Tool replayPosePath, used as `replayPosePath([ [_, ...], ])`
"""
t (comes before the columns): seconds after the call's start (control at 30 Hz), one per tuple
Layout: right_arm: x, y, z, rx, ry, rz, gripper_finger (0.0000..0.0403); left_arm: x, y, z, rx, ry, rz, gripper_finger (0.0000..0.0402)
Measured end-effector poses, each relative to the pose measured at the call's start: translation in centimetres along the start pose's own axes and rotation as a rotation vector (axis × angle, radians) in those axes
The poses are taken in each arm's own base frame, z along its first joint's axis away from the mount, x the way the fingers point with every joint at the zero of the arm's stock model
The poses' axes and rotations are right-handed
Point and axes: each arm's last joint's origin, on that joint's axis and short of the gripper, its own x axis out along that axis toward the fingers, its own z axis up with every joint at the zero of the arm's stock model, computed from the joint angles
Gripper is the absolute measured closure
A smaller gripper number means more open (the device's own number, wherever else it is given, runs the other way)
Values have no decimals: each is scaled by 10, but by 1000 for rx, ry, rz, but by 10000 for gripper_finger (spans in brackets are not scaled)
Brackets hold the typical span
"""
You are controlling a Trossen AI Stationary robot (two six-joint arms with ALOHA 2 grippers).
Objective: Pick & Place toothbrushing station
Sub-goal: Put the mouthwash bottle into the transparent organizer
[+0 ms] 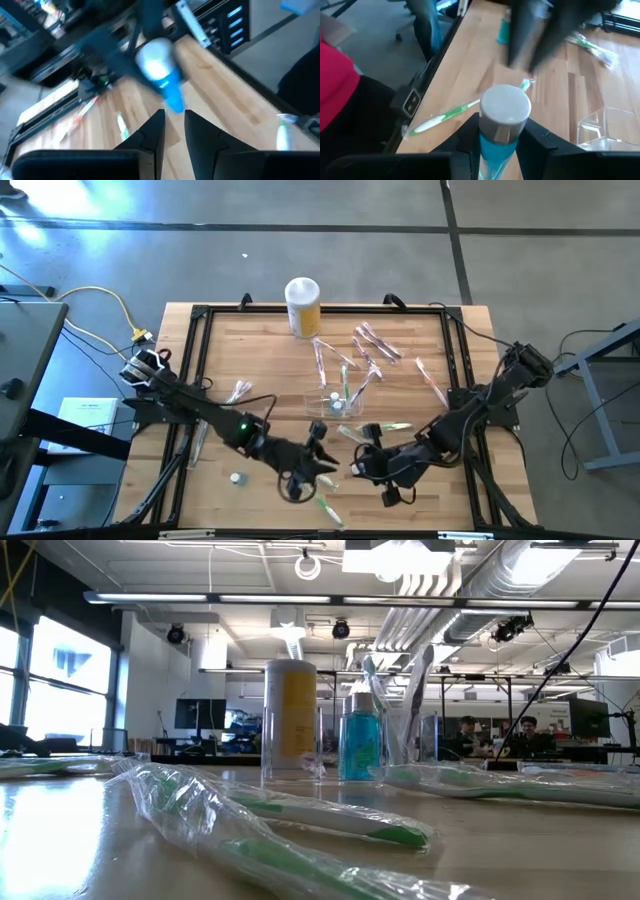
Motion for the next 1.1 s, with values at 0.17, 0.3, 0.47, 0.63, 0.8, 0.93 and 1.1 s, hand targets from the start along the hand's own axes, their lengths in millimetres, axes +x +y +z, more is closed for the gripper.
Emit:
replayPosePath([
  [0.17,-1,2,0,0,-5,6,315,1,2,-1,40,5,2,336],
  [0.3,-1,2,0,-7,-5,6,318,1,2,-1,12,4,2,323],
  [0.47,-1,2,2,-31,-23,-10,314,1,3,1,-36,-15,10,254],
  [0.63,-1,2,6,-77,-73,-44,318,1,3,1,-88,-15,11,182],
  [0.8,-2,3,12,-134,-134,-100,314,1,3,1,-95,-19,-14,152],
  [0.93,-4,7,15,-186,-175,-141,318,2,4,1,-153,-23,-10,149],
  [1.1,-9,13,20,-241,-236,-191,316,3,8,5,-208,-79,14,149],
])
